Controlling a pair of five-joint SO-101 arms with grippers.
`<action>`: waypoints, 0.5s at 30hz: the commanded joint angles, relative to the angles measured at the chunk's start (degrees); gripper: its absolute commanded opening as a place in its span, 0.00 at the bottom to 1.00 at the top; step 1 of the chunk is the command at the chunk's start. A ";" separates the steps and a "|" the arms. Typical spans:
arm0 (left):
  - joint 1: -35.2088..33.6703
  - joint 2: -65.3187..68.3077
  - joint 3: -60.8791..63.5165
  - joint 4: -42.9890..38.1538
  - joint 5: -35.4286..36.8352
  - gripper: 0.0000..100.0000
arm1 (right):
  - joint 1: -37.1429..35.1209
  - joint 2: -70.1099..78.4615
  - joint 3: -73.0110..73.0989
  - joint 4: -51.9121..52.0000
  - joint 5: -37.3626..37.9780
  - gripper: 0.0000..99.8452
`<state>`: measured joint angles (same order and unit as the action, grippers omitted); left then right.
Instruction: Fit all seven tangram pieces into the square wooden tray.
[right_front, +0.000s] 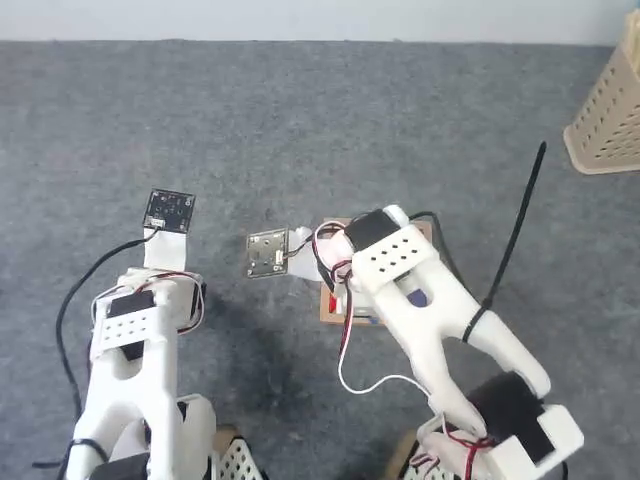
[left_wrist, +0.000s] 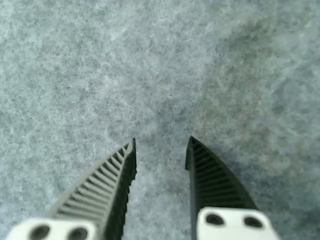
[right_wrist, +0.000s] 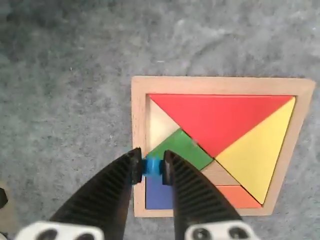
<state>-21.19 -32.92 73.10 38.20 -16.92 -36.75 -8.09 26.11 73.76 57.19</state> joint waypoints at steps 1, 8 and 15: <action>-0.35 -1.93 -0.22 -0.88 -0.62 0.15 | -0.40 -3.65 -0.44 -1.63 0.97 0.02; -0.35 -1.93 -0.22 -0.88 -0.62 0.15 | -0.31 -3.65 -0.44 -1.71 6.68 0.02; -0.35 -1.93 -0.22 -0.88 -0.62 0.15 | -0.31 -4.35 -2.64 -1.19 -1.05 0.02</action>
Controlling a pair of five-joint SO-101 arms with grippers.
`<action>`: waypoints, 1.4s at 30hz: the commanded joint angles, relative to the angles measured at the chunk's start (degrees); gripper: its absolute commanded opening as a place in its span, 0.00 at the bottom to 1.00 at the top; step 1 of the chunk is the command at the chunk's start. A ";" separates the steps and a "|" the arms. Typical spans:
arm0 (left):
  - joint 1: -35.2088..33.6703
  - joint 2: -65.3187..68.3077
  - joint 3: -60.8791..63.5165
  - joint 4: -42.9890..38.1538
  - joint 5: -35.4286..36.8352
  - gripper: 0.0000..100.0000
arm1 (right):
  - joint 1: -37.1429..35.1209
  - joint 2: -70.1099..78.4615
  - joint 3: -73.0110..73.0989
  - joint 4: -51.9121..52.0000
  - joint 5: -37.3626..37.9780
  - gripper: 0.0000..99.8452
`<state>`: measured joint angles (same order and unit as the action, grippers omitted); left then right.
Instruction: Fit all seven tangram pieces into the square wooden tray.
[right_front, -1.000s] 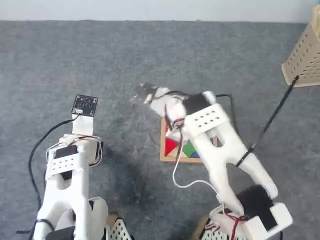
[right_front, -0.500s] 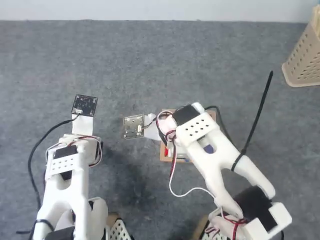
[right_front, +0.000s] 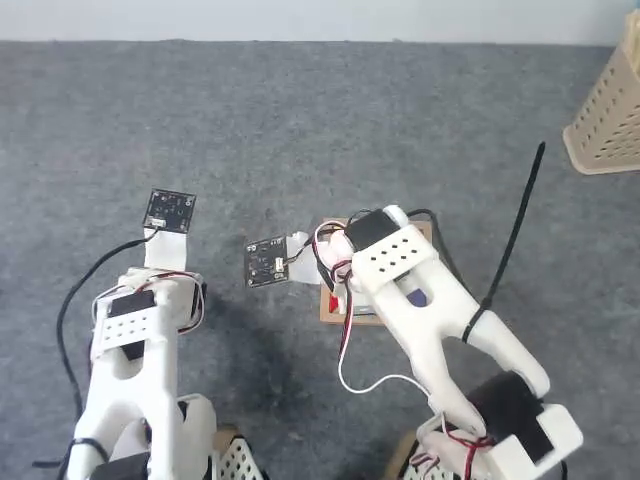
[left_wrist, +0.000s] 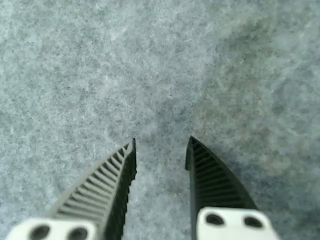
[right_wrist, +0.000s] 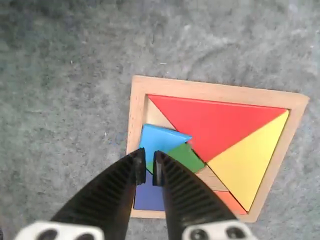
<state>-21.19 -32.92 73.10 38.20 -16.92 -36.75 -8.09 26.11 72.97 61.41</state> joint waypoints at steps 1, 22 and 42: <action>-0.35 -1.93 -0.22 -0.88 -0.62 0.15 | -0.04 -4.35 -3.78 -0.22 -8.35 0.02; -0.35 -1.93 -0.22 -0.88 -0.62 0.15 | 9.27 -3.74 12.40 -12.26 -26.46 0.01; -0.35 -1.93 -0.22 -0.88 -0.62 0.15 | -4.09 -4.70 14.86 -13.23 -34.11 0.01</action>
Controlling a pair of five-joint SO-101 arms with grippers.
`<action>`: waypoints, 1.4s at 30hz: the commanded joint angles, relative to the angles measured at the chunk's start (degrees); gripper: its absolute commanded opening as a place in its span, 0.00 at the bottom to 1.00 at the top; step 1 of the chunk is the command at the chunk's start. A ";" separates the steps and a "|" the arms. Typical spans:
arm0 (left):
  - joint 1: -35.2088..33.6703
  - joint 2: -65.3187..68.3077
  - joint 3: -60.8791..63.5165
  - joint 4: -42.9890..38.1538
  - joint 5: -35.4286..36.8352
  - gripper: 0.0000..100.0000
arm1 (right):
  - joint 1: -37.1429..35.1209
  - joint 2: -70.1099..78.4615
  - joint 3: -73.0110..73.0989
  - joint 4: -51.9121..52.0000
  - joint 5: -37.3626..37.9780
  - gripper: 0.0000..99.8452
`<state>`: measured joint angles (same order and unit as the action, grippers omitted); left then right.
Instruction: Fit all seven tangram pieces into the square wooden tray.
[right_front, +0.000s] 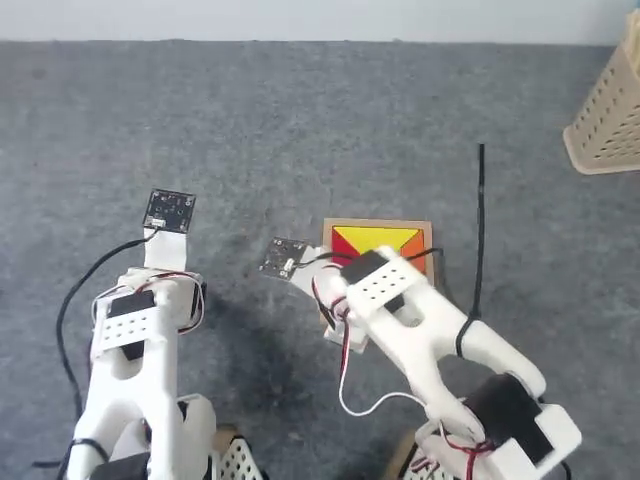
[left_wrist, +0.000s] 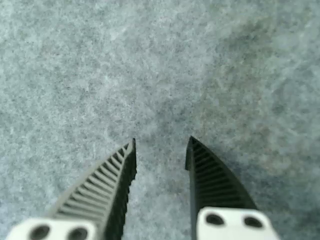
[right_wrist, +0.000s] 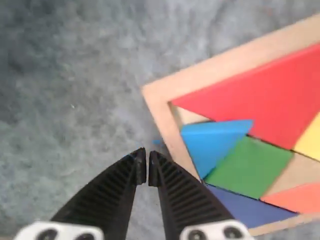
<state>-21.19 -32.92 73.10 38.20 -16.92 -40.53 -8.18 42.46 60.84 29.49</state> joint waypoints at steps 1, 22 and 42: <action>-0.35 -1.93 -0.22 -0.88 -0.62 0.15 | 0.13 -5.14 -2.11 -1.19 -4.40 0.01; -0.35 -1.93 -0.22 -0.88 -0.62 0.15 | 5.05 8.04 -11.78 -5.41 -19.43 0.12; -0.35 -1.93 -0.22 -0.88 -0.62 0.15 | 9.19 -2.86 -17.67 0.22 -23.38 0.01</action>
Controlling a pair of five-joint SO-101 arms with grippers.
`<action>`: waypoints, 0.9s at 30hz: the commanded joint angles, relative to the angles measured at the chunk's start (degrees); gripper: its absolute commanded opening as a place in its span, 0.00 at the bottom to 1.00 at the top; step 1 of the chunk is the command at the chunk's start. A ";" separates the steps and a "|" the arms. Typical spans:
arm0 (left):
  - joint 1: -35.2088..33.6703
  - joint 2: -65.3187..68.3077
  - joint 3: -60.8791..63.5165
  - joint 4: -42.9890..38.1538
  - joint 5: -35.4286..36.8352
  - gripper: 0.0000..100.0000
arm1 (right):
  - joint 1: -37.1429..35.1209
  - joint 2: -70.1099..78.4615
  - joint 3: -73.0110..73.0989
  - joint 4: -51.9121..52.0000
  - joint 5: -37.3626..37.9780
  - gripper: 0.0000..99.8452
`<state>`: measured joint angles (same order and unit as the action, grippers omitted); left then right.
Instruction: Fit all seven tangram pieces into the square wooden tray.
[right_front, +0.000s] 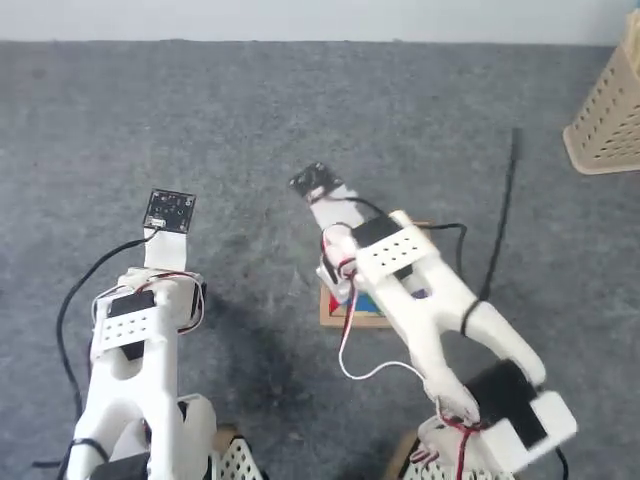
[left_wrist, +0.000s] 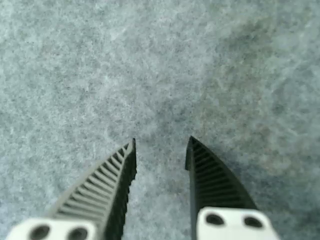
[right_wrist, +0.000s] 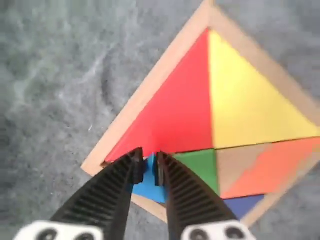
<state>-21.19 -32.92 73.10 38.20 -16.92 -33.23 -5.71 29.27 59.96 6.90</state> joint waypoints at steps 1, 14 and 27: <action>-0.35 -1.93 -0.22 -0.88 -0.62 0.15 | 2.59 -5.32 -4.92 1.10 -0.88 0.01; -0.35 -1.93 -0.22 -0.88 -0.62 0.15 | 12.62 4.44 -6.77 -6.37 -12.66 0.01; -0.35 -1.93 -0.22 -0.88 -0.62 0.15 | 9.27 4.62 -8.18 5.14 -4.13 0.01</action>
<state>-21.19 -32.92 73.10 38.20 -16.92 -22.33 -0.09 24.35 62.15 -0.04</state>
